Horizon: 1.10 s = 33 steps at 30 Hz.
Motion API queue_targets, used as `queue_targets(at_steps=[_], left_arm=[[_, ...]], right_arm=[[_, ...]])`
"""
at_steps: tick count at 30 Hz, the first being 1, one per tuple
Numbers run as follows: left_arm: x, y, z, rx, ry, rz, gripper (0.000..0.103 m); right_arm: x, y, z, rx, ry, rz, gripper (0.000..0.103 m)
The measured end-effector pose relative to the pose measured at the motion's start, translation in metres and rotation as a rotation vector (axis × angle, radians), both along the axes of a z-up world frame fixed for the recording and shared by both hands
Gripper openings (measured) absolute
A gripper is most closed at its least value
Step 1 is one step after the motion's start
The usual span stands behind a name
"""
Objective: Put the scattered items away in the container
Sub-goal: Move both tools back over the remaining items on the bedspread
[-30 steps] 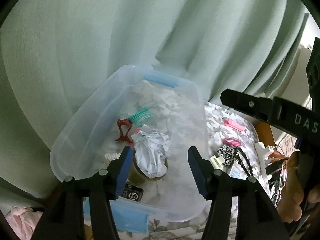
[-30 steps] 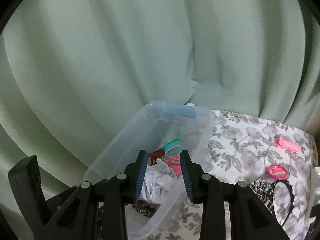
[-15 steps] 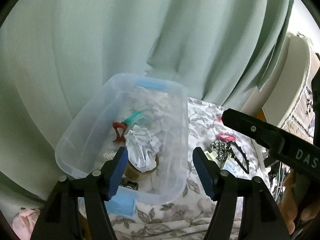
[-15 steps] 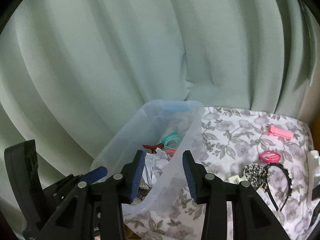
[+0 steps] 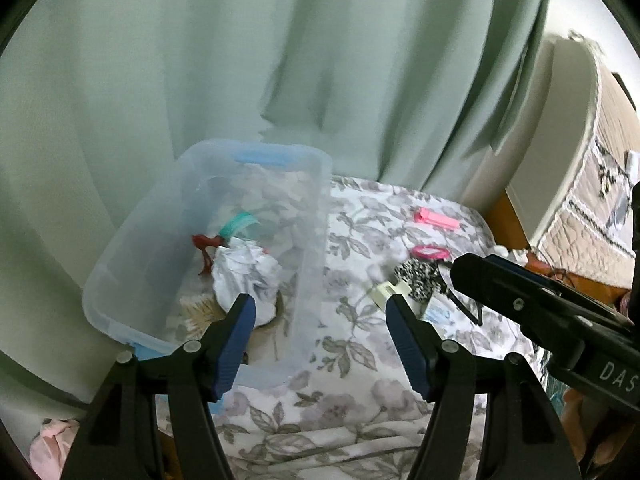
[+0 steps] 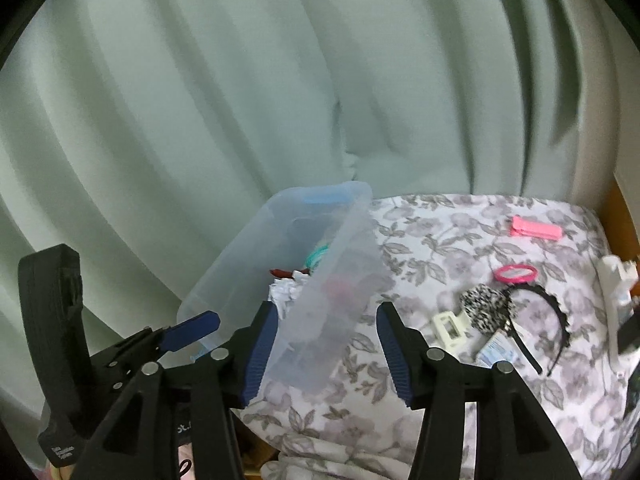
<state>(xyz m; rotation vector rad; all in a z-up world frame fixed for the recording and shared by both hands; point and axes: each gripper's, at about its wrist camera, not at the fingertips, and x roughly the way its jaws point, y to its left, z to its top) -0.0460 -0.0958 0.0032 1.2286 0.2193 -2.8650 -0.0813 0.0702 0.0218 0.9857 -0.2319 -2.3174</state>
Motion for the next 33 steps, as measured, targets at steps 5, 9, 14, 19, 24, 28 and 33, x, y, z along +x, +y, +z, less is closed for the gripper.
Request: queue_targets(at_steps=[5,9,14,19,24,28,33], left_arm=[[-0.007,0.021,-0.007,-0.042,-0.032,-0.043,0.069],[-0.012,0.035,-0.011,-0.065,-0.041,-0.069,0.069],[-0.019,0.050,-0.018,-0.081,-0.054,-0.100,0.088],[-0.030,0.062,-0.028,-0.083,-0.051,-0.120,0.092],[-0.042,0.074,-0.042,-0.050,-0.048,-0.149,0.098],[-0.052,0.083,-0.054,-0.020,-0.054,-0.172,0.101],[-0.066,0.095,-0.068,0.008,-0.064,-0.203,0.101]], right_arm=[[0.000,0.019,-0.005,-0.011,-0.023,-0.044,0.056],[-0.002,0.035,-0.012,-0.022,-0.041,-0.075,0.056],[-0.004,0.055,-0.024,-0.034,-0.063,-0.108,0.056],[-0.010,0.081,-0.043,-0.033,-0.104,-0.156,0.056],[-0.018,0.125,-0.072,-0.023,-0.177,-0.272,0.056],[-0.024,0.152,-0.096,0.020,-0.229,-0.358,0.056],[-0.035,0.169,-0.123,0.023,-0.302,-0.396,0.056]])
